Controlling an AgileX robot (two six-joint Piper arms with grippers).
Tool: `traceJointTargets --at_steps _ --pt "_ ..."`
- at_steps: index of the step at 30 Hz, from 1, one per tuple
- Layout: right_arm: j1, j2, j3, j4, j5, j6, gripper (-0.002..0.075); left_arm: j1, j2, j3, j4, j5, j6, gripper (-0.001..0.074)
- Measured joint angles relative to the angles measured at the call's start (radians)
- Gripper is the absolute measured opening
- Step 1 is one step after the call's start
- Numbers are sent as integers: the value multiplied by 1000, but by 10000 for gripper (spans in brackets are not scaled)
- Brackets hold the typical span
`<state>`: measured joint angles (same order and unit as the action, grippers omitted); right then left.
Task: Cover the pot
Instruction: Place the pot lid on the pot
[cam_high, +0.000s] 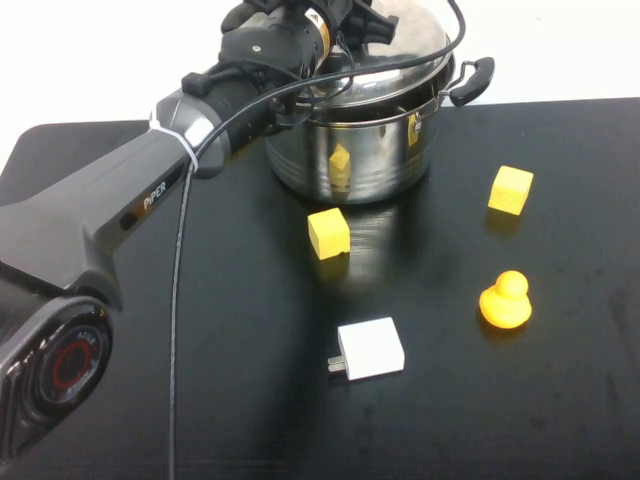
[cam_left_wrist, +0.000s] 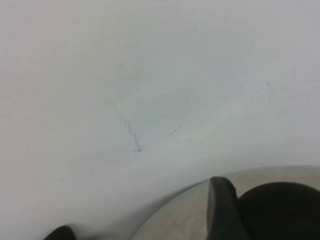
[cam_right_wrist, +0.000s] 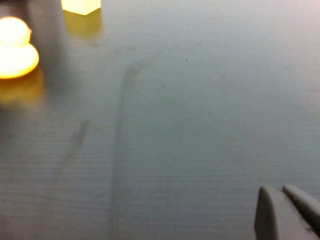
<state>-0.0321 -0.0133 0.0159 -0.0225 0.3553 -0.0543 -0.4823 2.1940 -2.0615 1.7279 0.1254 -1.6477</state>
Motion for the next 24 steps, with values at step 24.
traceJointTargets --at_steps 24 --pt "0 0 0 0 0 2 -2 2 5 -2 4 -85 90 519"
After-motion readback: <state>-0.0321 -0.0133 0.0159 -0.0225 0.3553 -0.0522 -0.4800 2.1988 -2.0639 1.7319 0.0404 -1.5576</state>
